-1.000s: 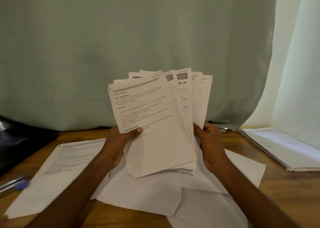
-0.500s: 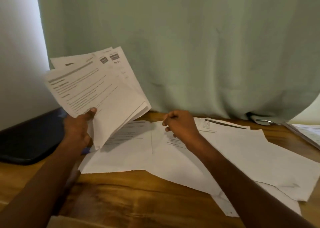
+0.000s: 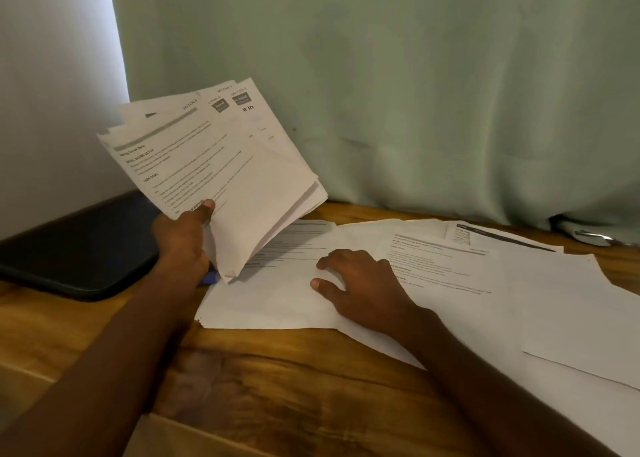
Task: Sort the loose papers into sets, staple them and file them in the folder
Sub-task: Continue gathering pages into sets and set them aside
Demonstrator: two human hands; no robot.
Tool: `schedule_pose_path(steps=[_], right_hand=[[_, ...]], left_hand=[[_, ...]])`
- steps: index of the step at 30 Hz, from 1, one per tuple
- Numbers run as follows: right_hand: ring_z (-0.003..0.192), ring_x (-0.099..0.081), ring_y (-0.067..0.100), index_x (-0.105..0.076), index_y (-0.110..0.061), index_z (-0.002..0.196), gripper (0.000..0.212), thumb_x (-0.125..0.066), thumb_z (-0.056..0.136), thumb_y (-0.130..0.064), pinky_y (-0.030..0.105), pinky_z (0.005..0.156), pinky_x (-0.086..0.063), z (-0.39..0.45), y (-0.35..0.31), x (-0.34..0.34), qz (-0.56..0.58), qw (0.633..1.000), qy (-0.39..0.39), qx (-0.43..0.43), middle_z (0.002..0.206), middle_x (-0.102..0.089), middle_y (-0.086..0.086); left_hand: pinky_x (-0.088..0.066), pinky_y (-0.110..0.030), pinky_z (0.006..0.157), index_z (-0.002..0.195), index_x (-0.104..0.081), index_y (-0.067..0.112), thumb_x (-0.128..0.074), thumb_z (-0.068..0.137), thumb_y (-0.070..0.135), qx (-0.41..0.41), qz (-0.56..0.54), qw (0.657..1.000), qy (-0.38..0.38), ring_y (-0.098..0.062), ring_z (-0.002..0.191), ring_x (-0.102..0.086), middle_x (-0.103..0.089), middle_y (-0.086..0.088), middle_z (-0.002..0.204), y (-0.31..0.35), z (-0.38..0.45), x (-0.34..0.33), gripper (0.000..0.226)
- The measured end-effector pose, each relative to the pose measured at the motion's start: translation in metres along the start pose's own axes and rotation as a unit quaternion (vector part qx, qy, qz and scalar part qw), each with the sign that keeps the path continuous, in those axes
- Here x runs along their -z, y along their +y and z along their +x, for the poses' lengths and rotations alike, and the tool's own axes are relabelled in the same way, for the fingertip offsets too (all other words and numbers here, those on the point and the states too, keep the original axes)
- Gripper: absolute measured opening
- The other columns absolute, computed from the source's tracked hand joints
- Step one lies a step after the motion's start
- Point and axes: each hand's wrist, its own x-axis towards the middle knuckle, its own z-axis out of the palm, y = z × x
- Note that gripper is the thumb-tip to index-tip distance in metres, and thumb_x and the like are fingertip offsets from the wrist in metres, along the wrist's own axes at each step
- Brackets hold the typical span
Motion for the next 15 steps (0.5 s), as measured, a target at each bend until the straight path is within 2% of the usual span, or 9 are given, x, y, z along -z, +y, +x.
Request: schedule_pose_path(steps=[3, 6, 8, 10, 12, 15], right_hand=[[0.145, -0.037, 0.017, -0.048, -0.038, 0.145, 0.062, -0.04, 0.095, -0.074, 0.05, 0.118, -0.023, 0.002, 0.004, -0.001, 0.007, 1.0, 0.008, -0.011, 0.156, -0.043, -0.012], [0.15, -0.03, 0.026, -0.034, -0.037, 0.153, 0.093, -0.032, 0.079, -0.093, 0.057, 0.12, -0.021, 0.001, -0.002, 0.001, 0.005, 0.999, -0.01, -0.046, 0.164, -0.033, -0.003], [0.152, -0.027, 0.028, -0.028, -0.036, 0.156, 0.102, -0.036, 0.075, -0.096, 0.059, 0.121, -0.02, 0.0, -0.008, 0.004, -0.014, 0.997, -0.035, -0.066, 0.166, -0.029, 0.0], [0.152, -0.028, 0.029, -0.027, -0.033, 0.157, 0.101, -0.047, 0.077, -0.091, 0.058, 0.121, -0.022, 0.002, -0.014, 0.008, -0.018, 0.995, -0.049, -0.087, 0.166, -0.028, 0.002], [0.146, -0.036, 0.028, -0.034, -0.032, 0.154, 0.092, -0.06, 0.08, -0.08, 0.053, 0.119, -0.031, 0.004, -0.017, 0.011, 0.017, 0.994, -0.026, -0.109, 0.159, -0.038, 0.002], [0.131, -0.049, 0.023, -0.044, -0.032, 0.146, 0.077, -0.076, 0.081, -0.06, 0.042, 0.108, -0.044, 0.005, -0.016, 0.013, 0.092, 0.986, 0.02, -0.134, 0.142, -0.051, -0.001]], left_hand=[[-0.053, -0.02, 0.073, 0.112, -0.068, 0.029, -0.082, 0.088, 0.014, 0.002, 0.012, 1.0, -0.011, -0.004, 0.09, -0.069, -0.073, 0.012, 0.104, -0.001, -0.004, -0.002, 0.032], [-0.053, -0.013, 0.063, 0.109, -0.069, 0.03, -0.082, 0.087, 0.012, -0.01, 0.032, 0.999, -0.016, 0.002, 0.081, -0.071, -0.075, 0.014, 0.098, -0.002, -0.005, -0.003, 0.031], [-0.052, -0.014, 0.065, 0.109, -0.069, 0.031, -0.082, 0.087, 0.013, -0.014, 0.035, 0.999, -0.019, 0.002, 0.081, -0.071, -0.074, 0.014, 0.099, 0.0, -0.007, -0.002, 0.032], [-0.052, -0.018, 0.069, 0.111, -0.068, 0.032, -0.082, 0.087, 0.014, -0.02, 0.034, 0.999, -0.032, 0.002, 0.082, -0.071, -0.074, 0.014, 0.1, 0.002, -0.009, -0.002, 0.033], [-0.055, -0.026, 0.076, 0.113, -0.069, 0.031, -0.082, 0.086, 0.014, -0.018, 0.023, 0.998, -0.051, -0.003, 0.088, -0.073, -0.076, 0.011, 0.102, 0.004, -0.01, -0.002, 0.034], [-0.058, -0.046, 0.091, 0.128, -0.068, 0.021, -0.086, 0.082, 0.019, -0.008, -0.021, 0.99, -0.14, -0.023, 0.11, -0.072, -0.075, -0.002, 0.121, 0.009, -0.012, -0.003, 0.05]])
